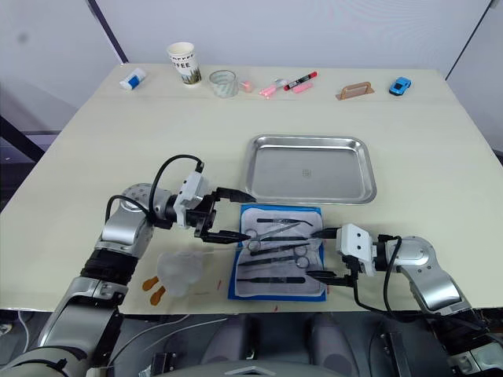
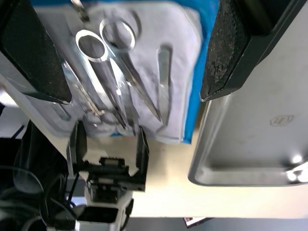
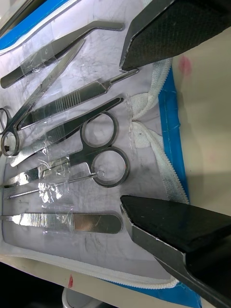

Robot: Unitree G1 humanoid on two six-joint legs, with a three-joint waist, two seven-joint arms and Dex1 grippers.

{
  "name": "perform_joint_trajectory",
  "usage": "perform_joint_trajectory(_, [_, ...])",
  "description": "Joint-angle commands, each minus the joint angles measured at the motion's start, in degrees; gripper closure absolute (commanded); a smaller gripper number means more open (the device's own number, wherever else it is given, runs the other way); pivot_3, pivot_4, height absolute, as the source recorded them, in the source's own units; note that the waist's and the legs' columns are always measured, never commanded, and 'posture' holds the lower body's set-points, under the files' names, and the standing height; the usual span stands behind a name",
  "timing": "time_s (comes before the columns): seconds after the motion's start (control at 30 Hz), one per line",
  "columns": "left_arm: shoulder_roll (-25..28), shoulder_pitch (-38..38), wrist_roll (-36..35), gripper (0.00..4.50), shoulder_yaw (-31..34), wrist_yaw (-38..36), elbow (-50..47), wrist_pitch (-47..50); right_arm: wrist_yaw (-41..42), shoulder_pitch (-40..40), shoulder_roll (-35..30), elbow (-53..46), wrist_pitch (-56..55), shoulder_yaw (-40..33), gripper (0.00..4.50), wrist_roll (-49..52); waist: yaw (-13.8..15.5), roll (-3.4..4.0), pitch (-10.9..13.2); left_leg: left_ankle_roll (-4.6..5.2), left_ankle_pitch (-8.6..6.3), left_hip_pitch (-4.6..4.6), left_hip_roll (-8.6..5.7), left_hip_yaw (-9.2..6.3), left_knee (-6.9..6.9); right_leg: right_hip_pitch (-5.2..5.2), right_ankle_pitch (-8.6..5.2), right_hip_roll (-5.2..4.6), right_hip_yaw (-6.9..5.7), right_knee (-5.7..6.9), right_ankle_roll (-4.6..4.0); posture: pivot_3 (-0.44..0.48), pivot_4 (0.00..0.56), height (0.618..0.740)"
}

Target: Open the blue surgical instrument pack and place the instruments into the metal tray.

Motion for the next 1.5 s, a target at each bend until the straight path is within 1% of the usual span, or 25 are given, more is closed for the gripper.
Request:
perform_joint_trajectory(0.03, [-1.1,-1.91,0.42,0.82,-0.72,-0.67,1.74,-0.45,-1.12,0.75,-0.55,3.43,2.41,1.94,0.0,-3.66,-0.08,0.0,0.0,0.0,0.0,0.0,0.0,0.0,0.0,0.0,0.0,0.0,0.0,0.0,0.0,0.0,0.15,0.74])
perform_joint_trajectory(0.07, [-1.29,-2.19,0.67,1.43,-0.9,-0.83,2.3,-0.86,-1.14,0.71,-0.5,3.38,2.48,2.02,0.0,-3.65,-0.12,0.0,0.0,0.0,0.0,0.01,0.0,0.0,0.0,0.0,0.0,0.01,0.0,0.0,0.0,0.0,0.15,0.74])
perform_joint_trajectory(0.1, [-1.39,-2.38,0.85,1.8,-1.01,-0.99,2.71,-1.18,-1.16,0.65,-0.47,3.38,2.52,2.09,0.0,-3.64,-0.18,0.0,0.0,0.0,0.0,0.01,0.0,-0.01,0.0,0.0,0.0,0.02,0.0,0.0,0.0,0.0,0.15,0.74])
perform_joint_trajectory(0.13, [-1.41,-2.59,1.17,2.51,-1.26,-1.21,3.23,-1.83,-1.24,0.65,-0.41,3.4,2.51,2.12,0.0,-3.62,-0.22,0.0,0.0,0.0,0.0,0.02,0.0,-0.01,0.0,0.0,0.0,0.02,0.02,0.01,0.0,0.0,0.15,0.74])
perform_joint_trajectory(0.17, [-1.44,-2.85,1.34,2.72,-1.5,-1.62,3.8,-2.25,-1.32,0.68,-0.35,3.48,2.46,2.15,0.0,-3.62,-0.21,0.0,0.0,0.0,0.0,0.02,0.0,-0.01,-0.01,0.0,0.0,0.02,0.02,0.01,0.0,0.0,0.15,0.74])
perform_joint_trajectory(0.3, [-1.7,-4.44,3.03,2.72,-2.45,-2.77,7.13,-4.75,-1.67,0.79,-0.08,3.78,2.16,2.2,0.0,-3.76,-0.15,0.0,0.0,0.0,0.0,0.02,0.0,-0.02,0.0,0.0,0.0,0.02,0.02,0.01,0.0,0.0,0.15,0.74])
perform_joint_trajectory(0.47, [-2.48,-6.44,6.47,2.72,-3.55,-1.38,11.68,-9.99,-2.06,0.72,0.45,4.05,1.94,2.23,0.0,-3.88,-0.21,-0.01,-0.01,0.0,0.0,0.03,0.0,0.01,0.0,0.01,0.0,0.03,0.01,0.01,-0.01,0.0,0.15,0.74])
perform_joint_trajectory(0.7, [-3.78,-6.51,10.07,2.72,-4.61,1.07,13.7,-13.8,-2.31,0.71,0.87,3.96,1.91,2.25,0.0,-3.97,-0.27,-0.01,-0.01,0.0,0.0,0.03,0.01,0.01,-0.01,0.01,0.0,0.04,0.01,0.01,-0.01,0.0,0.15,0.74])
perform_joint_trajectory(0.8, [-4.44,-6.02,11.94,2.72,-4.95,3.29,14.21,-14.37,-2.38,0.65,1.08,3.87,1.82,2.23,0.0,-3.95,-0.3,-0.02,-0.01,0.0,0.0,0.03,0.01,-0.01,-0.01,0.01,0.0,0.04,0.02,0.01,-0.01,0.0,0.15,0.74])
perform_joint_trajectory(0.93, [-4.93,-5.63,12.85,2.72,-5.35,4.42,14.36,-13.38,-2.27,0.64,1.11,3.86,1.71,2.17,0.0,-3.98,-0.34,-0.02,-0.01,0.0,0.0,0.04,0.02,-0.02,-0.01,0.0,0.0,0.06,0.03,0.02,-0.01,0.0,0.15,0.74])
perform_joint_trajectory(1.1, [-4.85,-6.24,14.37,2.72,-6.16,5.1,16.13,-14.33,-2.2,0.68,1.14,3.77,1.7,2.27,0.0,-4.03,-0.34,-0.01,-0.02,0.0,0.0,0.06,0.02,-0.02,-0.01,0.01,0.0,0.06,0.03,0.02,-0.01,0.0,0.15,0.74])
perform_joint_trajectory(1.3, [-4.63,-6.81,15.79,2.72,-7.35,4.71,17.08,-14.51,-2.24,0.72,1.21,3.72,1.71,2.32,0.0,-4.06,-0.34,-0.01,-0.02,0.0,0.0,0.06,0.02,-0.01,-0.02,0.01,0.0,0.06,0.03,0.02,-0.01,0.0,0.15,0.74])
perform_joint_trajectory(1.4, [-4.18,-6.92,17.63,2.72,-8.8,4.23,17.78,-14.54,-2.47,0.76,1.33,3.63,1.68,2.31,0.0,-4.16,-0.32,-0.02,-0.05,0.0,0.0,0.07,0.02,0.0,-0.02,0.02,0.0,0.06,0.03,0.02,-0.01,0.0,0.15,0.74])
perform_joint_trajectory(1.5, [-4.3,-6.94,17.64,2.72,-8.88,4.31,17.83,-13.37,-2.48,0.81,1.36,3.58,1.76,2.29,0.0,-4.12,-0.32,-0.01,-0.09,0.0,0.0,0.17,0.02,0.01,-0.04,0.13,0.0,0.06,0.03,0.0,-0.01,0.0,0.15,0.74])
